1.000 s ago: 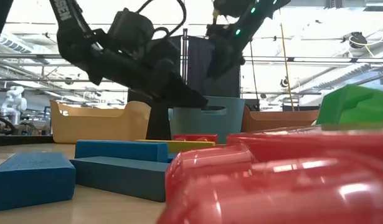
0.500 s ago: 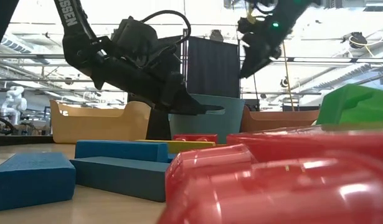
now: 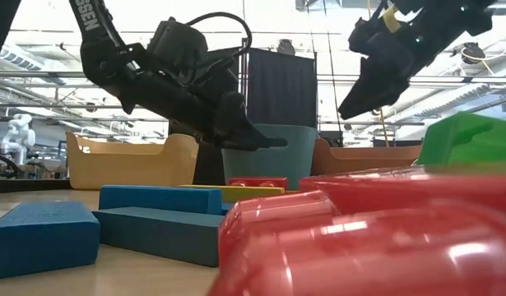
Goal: Sort blocks by size
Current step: Put the red 2 stud game piece into the blue bin
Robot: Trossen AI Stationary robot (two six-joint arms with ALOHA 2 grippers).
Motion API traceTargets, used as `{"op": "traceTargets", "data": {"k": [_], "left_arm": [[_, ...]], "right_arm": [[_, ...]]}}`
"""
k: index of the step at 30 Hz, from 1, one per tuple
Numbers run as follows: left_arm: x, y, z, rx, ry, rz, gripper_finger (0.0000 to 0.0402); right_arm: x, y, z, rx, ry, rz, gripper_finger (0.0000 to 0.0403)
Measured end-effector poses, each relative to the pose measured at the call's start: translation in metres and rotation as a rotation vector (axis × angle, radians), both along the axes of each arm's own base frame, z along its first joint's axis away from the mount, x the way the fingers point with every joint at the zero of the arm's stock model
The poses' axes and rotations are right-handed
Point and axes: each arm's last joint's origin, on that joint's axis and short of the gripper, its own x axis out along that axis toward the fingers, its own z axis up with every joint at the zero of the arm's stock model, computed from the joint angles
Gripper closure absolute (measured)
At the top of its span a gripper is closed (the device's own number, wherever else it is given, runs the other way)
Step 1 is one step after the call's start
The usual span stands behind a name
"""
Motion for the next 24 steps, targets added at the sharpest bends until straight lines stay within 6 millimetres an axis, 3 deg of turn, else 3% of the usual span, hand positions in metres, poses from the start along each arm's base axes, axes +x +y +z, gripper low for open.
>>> {"op": "traceTargets", "data": {"k": [9, 14, 24], "left_arm": [[-0.002, -0.018, 0.006, 0.044, 0.038, -0.071, 0.016], [-0.01, -0.031, 0.017, 0.061, 0.089, -0.104, 0.016], [-0.033, -0.071, 0.04, 0.138, 0.191, -0.277, 0.016]], "right_arm": [[0.035, 0.034, -0.039, 0.005, -0.073, 0.123, 0.0188], [0.053, 0.042, -0.063, -0.014, -0.105, 0.153, 0.0188], [0.079, 0.06, -0.088, -0.027, -0.117, 0.21, 0.0188]]}}
